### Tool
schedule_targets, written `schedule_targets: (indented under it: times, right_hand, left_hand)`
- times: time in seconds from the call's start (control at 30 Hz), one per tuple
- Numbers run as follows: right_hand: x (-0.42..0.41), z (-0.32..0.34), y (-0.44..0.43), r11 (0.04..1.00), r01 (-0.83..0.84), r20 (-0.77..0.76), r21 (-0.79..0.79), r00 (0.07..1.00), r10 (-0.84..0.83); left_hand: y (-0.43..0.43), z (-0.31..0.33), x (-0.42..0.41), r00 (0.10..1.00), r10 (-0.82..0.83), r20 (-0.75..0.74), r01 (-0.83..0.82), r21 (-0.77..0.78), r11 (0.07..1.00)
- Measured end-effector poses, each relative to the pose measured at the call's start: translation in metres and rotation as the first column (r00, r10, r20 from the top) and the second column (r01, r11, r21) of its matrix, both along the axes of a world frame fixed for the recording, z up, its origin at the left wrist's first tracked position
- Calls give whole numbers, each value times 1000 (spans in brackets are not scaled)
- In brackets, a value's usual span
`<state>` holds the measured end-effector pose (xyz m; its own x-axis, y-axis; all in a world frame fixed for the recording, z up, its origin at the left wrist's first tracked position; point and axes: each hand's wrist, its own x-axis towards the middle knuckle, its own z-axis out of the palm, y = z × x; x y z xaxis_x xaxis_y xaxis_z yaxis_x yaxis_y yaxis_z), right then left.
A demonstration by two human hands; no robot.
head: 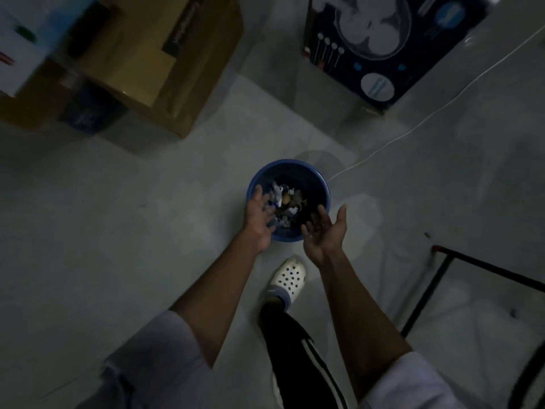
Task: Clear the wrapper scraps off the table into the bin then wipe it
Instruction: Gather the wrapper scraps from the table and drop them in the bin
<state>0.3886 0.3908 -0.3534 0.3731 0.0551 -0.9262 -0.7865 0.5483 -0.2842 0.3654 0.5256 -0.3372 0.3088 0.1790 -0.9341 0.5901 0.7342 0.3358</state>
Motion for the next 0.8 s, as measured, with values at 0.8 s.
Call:
schedule_targets:
  times: [0.8]
  right_hand:
    - [-352,456,-288,995,51,543,-87,840,5]
  left_hand:
    - [-280,440,-312,649,-567,507,531,232,815]
